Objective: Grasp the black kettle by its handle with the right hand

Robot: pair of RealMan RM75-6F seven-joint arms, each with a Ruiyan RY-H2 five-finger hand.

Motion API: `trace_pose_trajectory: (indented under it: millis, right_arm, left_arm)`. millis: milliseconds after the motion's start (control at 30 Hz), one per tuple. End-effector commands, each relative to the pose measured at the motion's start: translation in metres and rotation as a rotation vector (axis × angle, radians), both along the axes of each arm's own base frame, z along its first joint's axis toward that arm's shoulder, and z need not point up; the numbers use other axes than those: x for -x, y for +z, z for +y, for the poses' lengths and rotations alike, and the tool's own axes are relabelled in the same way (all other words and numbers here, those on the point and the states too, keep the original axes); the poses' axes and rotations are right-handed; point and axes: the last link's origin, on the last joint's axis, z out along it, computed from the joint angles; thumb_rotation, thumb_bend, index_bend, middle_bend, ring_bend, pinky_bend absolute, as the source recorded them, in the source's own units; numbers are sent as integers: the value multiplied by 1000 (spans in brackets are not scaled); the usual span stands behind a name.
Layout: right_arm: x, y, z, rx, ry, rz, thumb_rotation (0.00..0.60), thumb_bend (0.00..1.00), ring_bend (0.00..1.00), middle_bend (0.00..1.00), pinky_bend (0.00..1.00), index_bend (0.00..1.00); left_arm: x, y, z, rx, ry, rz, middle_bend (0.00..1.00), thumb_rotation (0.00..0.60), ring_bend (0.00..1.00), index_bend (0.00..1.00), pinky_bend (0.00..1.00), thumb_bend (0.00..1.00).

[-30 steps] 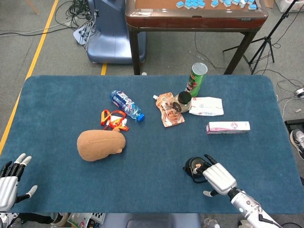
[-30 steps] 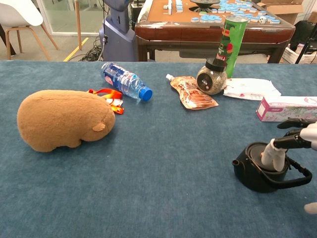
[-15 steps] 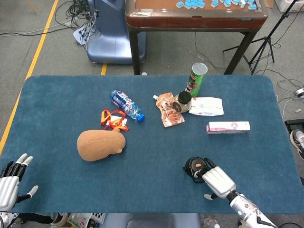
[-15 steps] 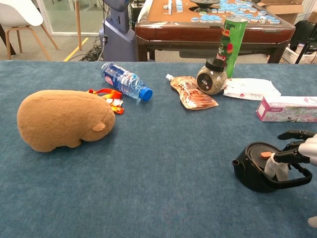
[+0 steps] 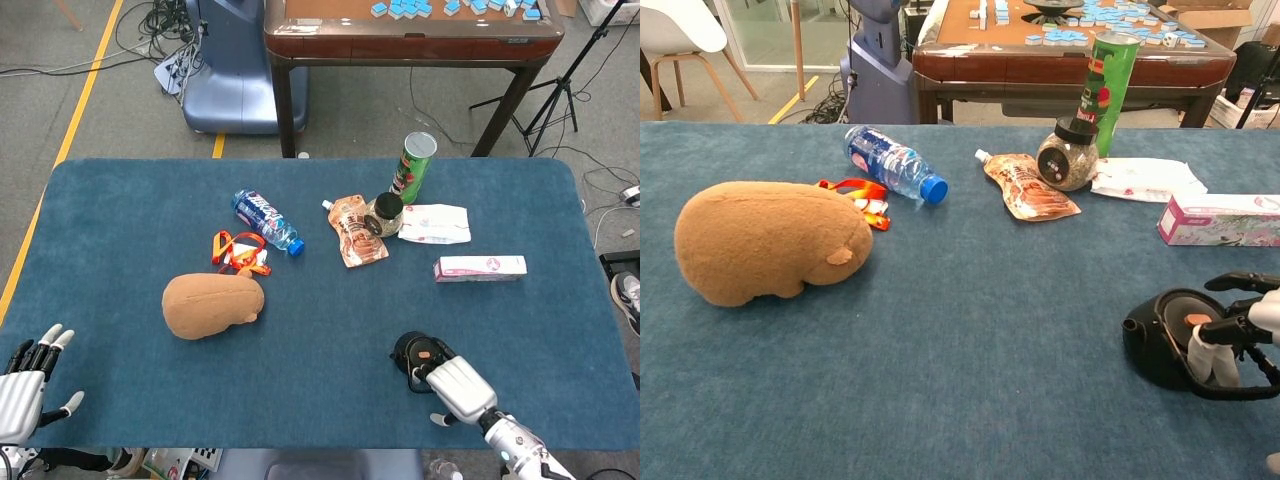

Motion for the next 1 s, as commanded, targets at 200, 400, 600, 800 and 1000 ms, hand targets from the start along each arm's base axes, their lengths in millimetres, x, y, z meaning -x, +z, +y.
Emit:
trace_pose_trajectory:
  millis: [200,400,600,800,1000]
  right_arm:
    - [-1,1,5,-1,12,15,600,17,337,465,20,383]
    - [-1,-3,6,-18,17,30,600,17,337,465,20,383]
    - [1,-3,6,-26,12,51,600,17,337,465,20,383]
    - [1,-4,7,-38,10,60,600,18,354,470,20,389]
    - [3,-6,5,-45,14,68,600,18,387,507,20,442]
  left_arm:
    - [-1,0,0,2,1,2,51,600,145,114,46,203]
    - [-1,0,0,3,1,3,51,600,145,114,46,203]
    - [0,0,-1,4,4,3,51,600,145,114,46,203]
    - [-1,-1,0,7,1,2,51,600,145,114,46,203]
    - [-1,0,-1,5,1,3,51,600,145,114,47,203]
